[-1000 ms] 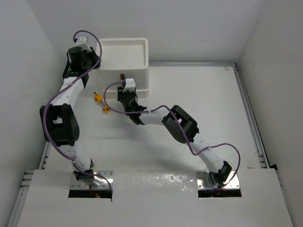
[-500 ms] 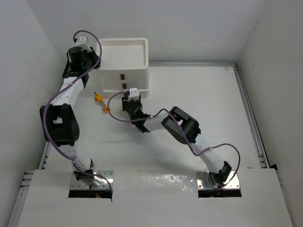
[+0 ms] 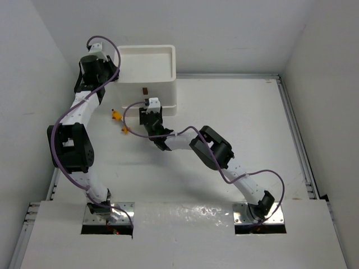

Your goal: Sort the tools into containers

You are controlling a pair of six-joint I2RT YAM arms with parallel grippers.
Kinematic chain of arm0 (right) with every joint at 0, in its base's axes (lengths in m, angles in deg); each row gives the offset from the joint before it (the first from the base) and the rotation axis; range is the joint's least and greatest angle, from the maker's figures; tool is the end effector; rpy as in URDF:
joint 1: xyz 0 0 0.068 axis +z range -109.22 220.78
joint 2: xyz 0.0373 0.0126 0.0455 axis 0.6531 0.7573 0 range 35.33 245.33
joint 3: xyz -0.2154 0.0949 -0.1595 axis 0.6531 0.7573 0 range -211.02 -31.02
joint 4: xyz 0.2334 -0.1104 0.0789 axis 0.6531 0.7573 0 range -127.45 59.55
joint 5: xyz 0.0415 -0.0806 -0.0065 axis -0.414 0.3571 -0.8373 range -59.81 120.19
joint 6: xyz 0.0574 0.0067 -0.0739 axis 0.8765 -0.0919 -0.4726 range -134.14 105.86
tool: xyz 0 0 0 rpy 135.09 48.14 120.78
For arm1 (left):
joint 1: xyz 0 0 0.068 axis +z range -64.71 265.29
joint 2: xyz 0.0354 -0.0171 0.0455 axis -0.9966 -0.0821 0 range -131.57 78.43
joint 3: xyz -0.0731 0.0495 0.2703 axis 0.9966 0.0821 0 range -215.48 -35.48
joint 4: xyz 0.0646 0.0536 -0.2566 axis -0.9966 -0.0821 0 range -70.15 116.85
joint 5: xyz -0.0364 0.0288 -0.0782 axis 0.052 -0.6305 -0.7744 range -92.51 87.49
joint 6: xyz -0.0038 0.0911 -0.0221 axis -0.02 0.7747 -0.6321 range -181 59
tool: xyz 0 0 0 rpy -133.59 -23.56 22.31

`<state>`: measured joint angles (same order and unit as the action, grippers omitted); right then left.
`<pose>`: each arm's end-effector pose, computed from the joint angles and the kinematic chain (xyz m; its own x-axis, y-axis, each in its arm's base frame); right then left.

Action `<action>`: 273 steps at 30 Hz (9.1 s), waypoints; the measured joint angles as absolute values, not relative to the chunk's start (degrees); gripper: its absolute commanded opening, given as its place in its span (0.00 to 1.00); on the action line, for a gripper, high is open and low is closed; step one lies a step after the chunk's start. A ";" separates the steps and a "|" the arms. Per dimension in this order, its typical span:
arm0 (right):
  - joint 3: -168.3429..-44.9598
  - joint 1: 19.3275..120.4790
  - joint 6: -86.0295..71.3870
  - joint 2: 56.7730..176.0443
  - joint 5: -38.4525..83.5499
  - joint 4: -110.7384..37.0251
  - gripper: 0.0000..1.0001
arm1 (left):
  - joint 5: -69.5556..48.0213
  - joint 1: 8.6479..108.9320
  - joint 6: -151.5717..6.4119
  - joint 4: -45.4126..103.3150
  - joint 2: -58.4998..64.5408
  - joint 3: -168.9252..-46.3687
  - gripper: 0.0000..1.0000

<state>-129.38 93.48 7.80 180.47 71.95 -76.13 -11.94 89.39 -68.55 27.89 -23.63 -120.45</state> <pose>0.4083 0.4430 0.1078 -0.1517 0.2608 -0.9534 -0.1479 0.9477 0.2828 0.4892 0.0211 0.3225 -0.2847 -0.1504 -0.9467 0.0497 0.9840 -0.1713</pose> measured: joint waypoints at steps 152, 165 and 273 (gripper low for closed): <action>-121.43 90.51 2.55 179.24 64.10 -86.47 0.00 | -12.33 89.43 -69.05 27.19 -24.81 -122.06 0.00; -106.54 93.33 2.88 172.21 61.98 -95.51 0.00 | -13.14 89.43 -69.47 26.99 -24.81 -122.15 0.00; -53.82 92.68 6.81 116.10 44.12 -78.88 0.64 | 3.56 93.72 -64.07 27.67 -20.75 -86.31 0.00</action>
